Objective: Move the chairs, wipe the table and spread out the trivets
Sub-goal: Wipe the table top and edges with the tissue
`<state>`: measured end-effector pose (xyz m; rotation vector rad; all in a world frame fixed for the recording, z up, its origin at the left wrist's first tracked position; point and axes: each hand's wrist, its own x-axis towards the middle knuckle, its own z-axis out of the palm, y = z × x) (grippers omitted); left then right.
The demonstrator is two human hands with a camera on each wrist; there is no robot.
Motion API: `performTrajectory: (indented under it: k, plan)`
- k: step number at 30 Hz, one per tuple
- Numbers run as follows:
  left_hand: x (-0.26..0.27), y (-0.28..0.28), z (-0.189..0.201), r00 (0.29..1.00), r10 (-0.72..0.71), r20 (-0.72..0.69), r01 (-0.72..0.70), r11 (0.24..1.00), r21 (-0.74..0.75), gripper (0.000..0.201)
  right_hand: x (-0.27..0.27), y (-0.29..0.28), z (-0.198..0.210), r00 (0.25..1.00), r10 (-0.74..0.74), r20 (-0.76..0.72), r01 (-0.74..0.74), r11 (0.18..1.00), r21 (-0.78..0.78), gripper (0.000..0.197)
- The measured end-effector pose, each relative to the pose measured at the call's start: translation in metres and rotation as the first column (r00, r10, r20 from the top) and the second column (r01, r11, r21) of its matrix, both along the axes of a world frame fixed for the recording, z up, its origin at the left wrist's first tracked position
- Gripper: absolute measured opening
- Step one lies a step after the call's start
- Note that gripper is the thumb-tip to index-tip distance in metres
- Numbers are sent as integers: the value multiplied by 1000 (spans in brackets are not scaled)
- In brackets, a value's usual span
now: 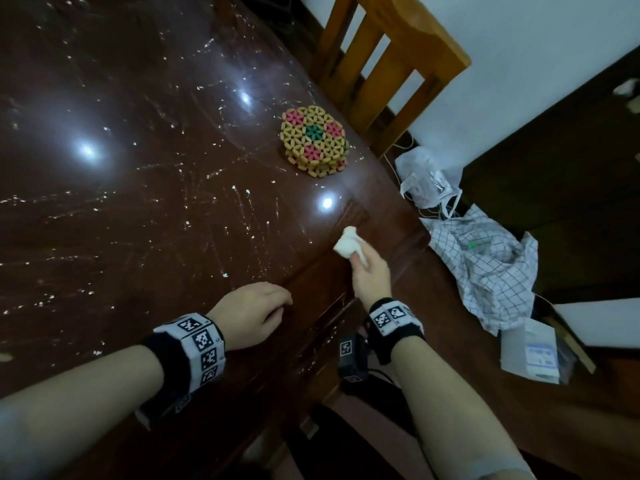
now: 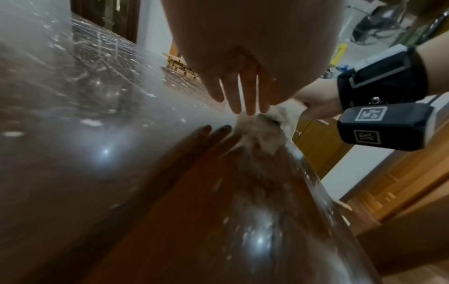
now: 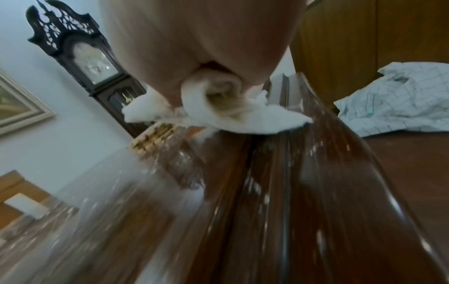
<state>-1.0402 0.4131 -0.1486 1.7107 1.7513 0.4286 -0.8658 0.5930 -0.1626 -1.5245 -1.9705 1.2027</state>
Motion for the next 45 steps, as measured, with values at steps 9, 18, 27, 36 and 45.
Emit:
performTrajectory:
  k: [9,18,27,36,45]
  plan:
    - [11,4,-9,997,45,-64,-49,996,-69,48,45,105,-8,906,-122,404,98,992,81,46]
    - [13,0,-9,996,56,-64,-59,997,-53,49,37,52,-24,898,-176,403,175,984,39,44]
    - [6,-12,-4,990,122,66,-115,987,-111,46,21,-44,-8,906,-127,404,132,991,15,43]
    - [-2,-97,6,977,203,66,-202,979,-11,40,-2,-138,3,932,-81,353,124,987,-102,33]
    - [-9,-216,12,971,234,43,-231,971,-65,41,-20,-279,14,939,50,341,9,985,-170,36]
